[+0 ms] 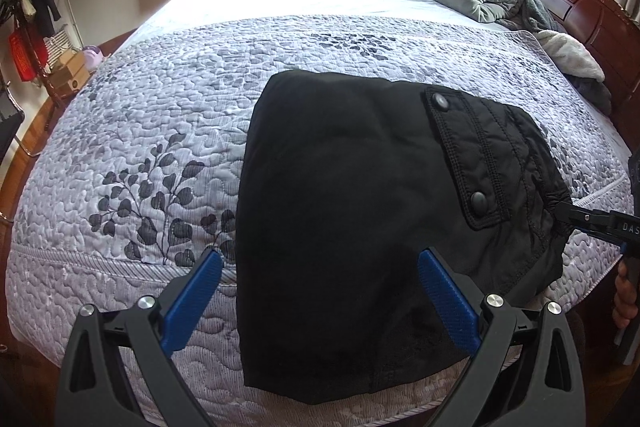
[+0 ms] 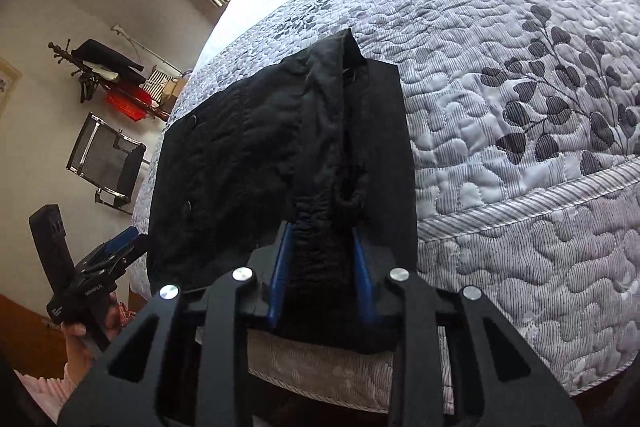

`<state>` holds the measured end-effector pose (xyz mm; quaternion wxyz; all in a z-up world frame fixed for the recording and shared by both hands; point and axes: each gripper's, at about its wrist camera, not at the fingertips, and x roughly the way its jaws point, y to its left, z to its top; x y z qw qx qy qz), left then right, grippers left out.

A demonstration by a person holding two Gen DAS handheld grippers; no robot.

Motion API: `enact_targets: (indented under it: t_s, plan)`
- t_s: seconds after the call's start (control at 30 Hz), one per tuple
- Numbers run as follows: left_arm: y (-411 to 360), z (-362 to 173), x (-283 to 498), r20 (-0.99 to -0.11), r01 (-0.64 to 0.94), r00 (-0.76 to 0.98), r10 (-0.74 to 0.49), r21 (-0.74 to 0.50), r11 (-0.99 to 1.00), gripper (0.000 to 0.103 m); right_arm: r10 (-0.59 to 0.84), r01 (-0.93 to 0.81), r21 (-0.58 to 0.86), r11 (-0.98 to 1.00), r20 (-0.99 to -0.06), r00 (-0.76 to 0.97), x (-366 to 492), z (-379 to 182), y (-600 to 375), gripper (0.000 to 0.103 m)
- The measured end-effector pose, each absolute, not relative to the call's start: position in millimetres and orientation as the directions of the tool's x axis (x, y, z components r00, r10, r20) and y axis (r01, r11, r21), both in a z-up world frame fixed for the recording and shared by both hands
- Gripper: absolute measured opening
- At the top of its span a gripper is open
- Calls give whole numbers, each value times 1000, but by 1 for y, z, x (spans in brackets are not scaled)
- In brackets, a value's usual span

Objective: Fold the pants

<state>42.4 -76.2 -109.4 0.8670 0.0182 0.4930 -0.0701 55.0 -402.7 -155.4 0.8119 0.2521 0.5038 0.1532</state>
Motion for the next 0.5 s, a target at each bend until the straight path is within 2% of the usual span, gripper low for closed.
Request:
enact_targets:
  t_s: [0.37, 0.4, 0.5]
  plan:
    - [-76, -102, 38, -854, 127, 509, -113, -55, 990, 99, 520, -37, 578, 815, -702, 486, 45, -113, -408, 14]
    - [-78, -101, 38, -854, 130, 508, -115, -56, 990, 99, 519, -44, 574, 818, -701, 489, 45, -111, -408, 9]
    - [-81, -101, 37, -853, 139, 508, -120, -56, 989, 99, 502, -40, 558, 829, -711, 492, 42, -111, -408, 9]
